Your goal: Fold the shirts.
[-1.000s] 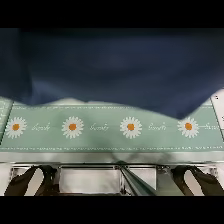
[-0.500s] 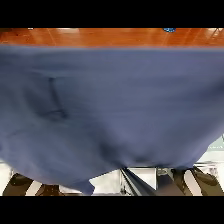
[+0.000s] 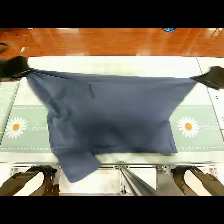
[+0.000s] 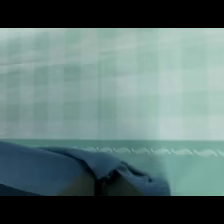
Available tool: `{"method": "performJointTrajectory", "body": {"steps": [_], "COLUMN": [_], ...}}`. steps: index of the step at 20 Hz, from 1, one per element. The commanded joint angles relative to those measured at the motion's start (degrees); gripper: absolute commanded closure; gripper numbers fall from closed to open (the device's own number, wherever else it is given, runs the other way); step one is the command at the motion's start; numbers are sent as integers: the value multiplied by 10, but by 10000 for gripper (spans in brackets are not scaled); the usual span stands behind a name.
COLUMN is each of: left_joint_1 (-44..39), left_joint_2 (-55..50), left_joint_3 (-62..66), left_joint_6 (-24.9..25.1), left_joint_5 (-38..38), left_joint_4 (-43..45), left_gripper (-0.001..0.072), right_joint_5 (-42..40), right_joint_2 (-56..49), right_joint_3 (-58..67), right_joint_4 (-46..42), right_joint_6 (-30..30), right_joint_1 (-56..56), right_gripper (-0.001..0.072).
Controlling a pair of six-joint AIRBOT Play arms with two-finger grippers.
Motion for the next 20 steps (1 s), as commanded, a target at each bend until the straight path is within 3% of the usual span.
{"method": "performJointTrajectory", "body": {"steps": [1, 5, 9, 16, 20], "left_joint_1": [-1, 0, 1, 1, 4], "left_joint_2": [-154, -315, -413, -468, -466], "left_joint_3": [10, 128, 259, 337, 338], "left_joint_6": [-7, -30, -57, -57, -52], "left_joint_5": [124, 133, 109, 52, -68], "left_joint_4": [-39, -45, -59, -70, -77], "left_gripper": [691, 691, 691, 691, 691], "right_joint_5": [-114, -134, -124, -120, -60], "right_joint_2": [-159, -338, -448, -479, -478], "right_joint_3": [-3, 100, 221, 269, 269], "right_joint_4": [97, 186, 196, 194, 177], "right_joint_6": [-61, -76, -37, -23, -23], "right_joint_1": [0, 0, 0, 0, -2], "right_gripper": [684, 684, 685, 684, 684]}}
